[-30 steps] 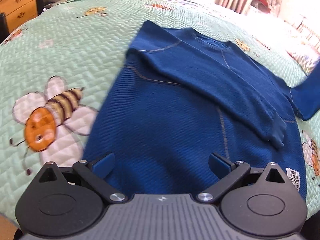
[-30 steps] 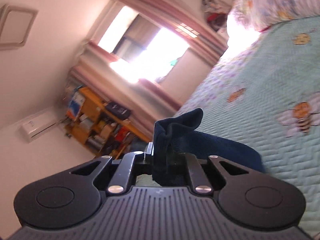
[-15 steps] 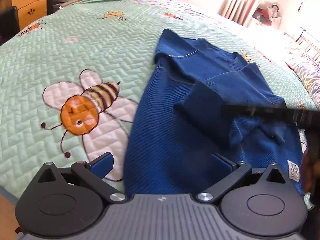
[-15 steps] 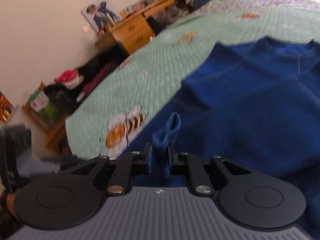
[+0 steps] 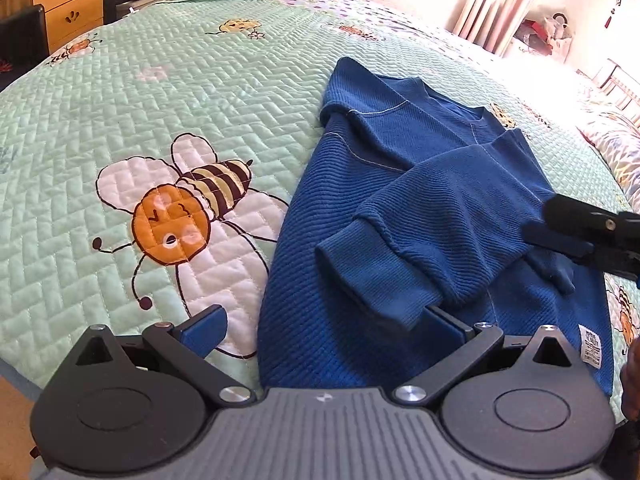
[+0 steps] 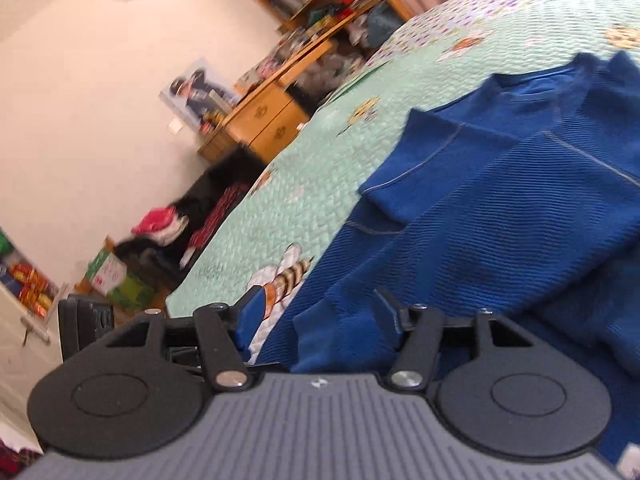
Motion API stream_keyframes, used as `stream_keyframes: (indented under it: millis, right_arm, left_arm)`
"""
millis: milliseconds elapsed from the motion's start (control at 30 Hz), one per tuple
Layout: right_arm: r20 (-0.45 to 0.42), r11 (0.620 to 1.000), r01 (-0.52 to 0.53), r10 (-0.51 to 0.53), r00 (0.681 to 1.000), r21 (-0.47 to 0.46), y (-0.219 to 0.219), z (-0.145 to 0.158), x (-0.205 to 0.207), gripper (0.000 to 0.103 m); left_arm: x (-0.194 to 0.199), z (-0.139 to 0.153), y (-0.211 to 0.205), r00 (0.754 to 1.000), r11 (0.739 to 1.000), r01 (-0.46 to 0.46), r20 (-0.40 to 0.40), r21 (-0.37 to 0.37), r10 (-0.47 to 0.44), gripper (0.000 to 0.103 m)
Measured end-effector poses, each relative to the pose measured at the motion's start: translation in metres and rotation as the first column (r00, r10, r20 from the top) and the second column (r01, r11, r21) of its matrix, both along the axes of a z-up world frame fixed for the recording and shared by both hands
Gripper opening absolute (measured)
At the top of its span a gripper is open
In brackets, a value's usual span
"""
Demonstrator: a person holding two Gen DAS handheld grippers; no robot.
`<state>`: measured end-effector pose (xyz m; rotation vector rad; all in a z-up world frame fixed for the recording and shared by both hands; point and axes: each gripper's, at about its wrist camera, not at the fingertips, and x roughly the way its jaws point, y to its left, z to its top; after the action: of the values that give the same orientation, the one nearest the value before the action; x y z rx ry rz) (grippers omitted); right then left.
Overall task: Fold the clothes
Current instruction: 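Carry the cuff with the right gripper across the body and release it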
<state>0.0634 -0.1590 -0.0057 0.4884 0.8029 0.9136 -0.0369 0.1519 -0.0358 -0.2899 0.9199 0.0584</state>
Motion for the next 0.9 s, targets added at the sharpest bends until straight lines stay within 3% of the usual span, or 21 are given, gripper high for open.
stream_keyframes:
  millis: [133, 200, 267, 367, 533, 667, 900]
  right_arm:
    - [-0.022, 0.991, 0.112, -0.111, 0.994, 0.067, -0.040, -0.004, -0.006, 0.062]
    - [-0.045, 0.966, 0.217, -0.213, 0.976, 0.137, -0.073, -0.006, -0.010, 0.063]
    - [-0.085, 0.913, 0.359, -0.349, 0.933, 0.191, -0.112, -0.010, -0.013, 0.070]
    - [-0.183, 0.823, 0.539, -0.511, 0.840, 0.177, -0.156, -0.019, -0.013, 0.075]
    - [-0.263, 0.770, 0.591, -0.535, 0.803, 0.239, -0.174, -0.037, 0.003, 0.075]
    - [-0.271, 0.777, 0.608, -0.557, 0.785, 0.162, -0.168, -0.043, 0.032, 0.075]
    - [-0.273, 0.828, 0.558, -0.526, 0.805, 0.050, -0.143, -0.053, 0.076, 0.075]
  left_arm:
    - [0.001, 0.001, 0.000, 1.000, 1.000, -0.009, -0.007, 0.012, 0.009, 0.102]
    - [0.001, 0.001, 0.000, 1.000, 1.000, -0.007, -0.007, 0.022, 0.007, 0.102]
    - [0.002, 0.001, -0.002, 1.000, 0.999, -0.001, -0.001, 0.034, 0.001, 0.095]
    - [0.004, 0.001, -0.004, 1.000, 0.999, 0.001, -0.011, 0.048, -0.001, 0.093]
    - [0.007, 0.000, -0.010, 1.000, 0.998, -0.003, -0.025, 0.062, 0.005, 0.092]
    - [0.009, 0.003, -0.016, 1.000, 0.997, 0.017, -0.023, 0.078, -0.015, 0.085]
    - [0.019, 0.003, -0.021, 0.999, 0.996, 0.015, -0.039, 0.083, -0.012, 0.078]
